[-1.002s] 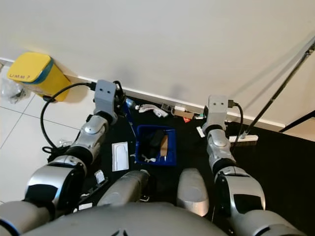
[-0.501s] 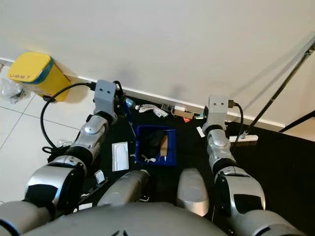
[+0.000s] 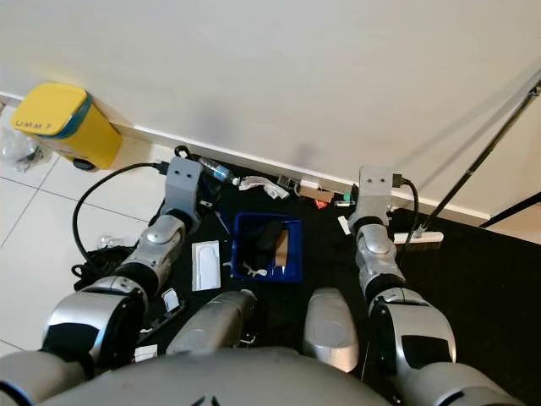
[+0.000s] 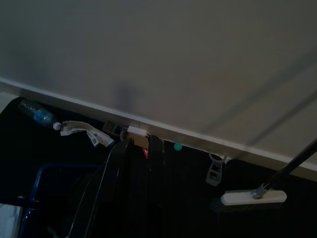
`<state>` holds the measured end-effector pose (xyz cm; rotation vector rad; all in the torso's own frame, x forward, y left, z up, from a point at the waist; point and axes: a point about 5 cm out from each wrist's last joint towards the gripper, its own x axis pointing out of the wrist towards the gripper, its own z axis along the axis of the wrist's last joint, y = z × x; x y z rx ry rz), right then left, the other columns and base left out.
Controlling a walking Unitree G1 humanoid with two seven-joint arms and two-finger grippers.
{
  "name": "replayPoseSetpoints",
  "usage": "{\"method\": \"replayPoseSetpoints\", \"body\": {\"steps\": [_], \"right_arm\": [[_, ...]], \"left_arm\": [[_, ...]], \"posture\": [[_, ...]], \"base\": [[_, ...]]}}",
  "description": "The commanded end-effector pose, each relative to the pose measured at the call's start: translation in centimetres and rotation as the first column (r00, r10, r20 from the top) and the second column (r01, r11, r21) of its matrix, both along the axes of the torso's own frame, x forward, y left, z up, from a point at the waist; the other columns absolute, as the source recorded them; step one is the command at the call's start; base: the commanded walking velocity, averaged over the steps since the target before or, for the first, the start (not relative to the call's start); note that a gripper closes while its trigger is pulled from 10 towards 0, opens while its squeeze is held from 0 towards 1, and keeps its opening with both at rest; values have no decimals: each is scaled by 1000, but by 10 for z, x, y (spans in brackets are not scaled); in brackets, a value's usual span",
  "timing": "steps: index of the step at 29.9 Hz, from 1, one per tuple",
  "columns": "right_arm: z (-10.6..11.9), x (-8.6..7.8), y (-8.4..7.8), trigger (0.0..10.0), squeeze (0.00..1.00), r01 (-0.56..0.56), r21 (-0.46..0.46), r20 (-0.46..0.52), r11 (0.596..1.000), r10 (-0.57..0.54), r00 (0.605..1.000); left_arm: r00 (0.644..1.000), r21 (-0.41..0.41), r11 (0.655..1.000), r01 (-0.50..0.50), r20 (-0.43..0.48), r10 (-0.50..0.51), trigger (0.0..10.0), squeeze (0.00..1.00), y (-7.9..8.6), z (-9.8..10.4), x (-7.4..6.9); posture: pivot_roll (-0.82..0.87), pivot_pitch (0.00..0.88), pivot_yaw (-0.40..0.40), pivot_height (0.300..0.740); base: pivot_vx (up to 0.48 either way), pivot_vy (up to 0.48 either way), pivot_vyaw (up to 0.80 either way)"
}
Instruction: Sweep floor
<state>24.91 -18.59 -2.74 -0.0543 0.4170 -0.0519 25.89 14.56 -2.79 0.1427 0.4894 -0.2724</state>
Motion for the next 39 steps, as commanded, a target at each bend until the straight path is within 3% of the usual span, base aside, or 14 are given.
{"method": "replayPoseSetpoints", "body": {"steps": [1,15,19,32,35,39], "right_arm": [[-1,-2,2,10000,0,2,6,4,1000,-2,1000],[-1,-2,1,10000,0,4,5,5,1000,-4,1000],[-3,-5,1,10000,0,8,6,-1,1000,-8,1000],[-7,-10,5,10000,0,4,15,-14,1000,-3,1000],[-8,-11,5,10000,0,4,13,-21,1000,-4,1000],[-10,-13,3,10000,0,10,11,-34,1000,-9,999]], "left_arm": [[1000,4,1000,14,-2,-14,10000,0,-4,0,0],[999,-5,999,38,12,-38,10000,0,6,0,-4],[993,18,993,114,27,-115,10000,0,18,-2,-15],[995,2,998,69,72,-69,10000,0,52,1,-30],[995,-11,995,102,17,-102,10000,0,57,-5,-41],[994,33,995,93,-65,-91,10000,0,66,-16,-54]], "posture": [[14,0,4,740],[16,0,8,740],[29,0,12,740],[49,0,18,740],[51,0,19,740],[51,0,19,740]], "base": [[0,0,0],[0,0,0],[0,0,0],[0,0,0],[0,0,0],[0,0,0]]}}
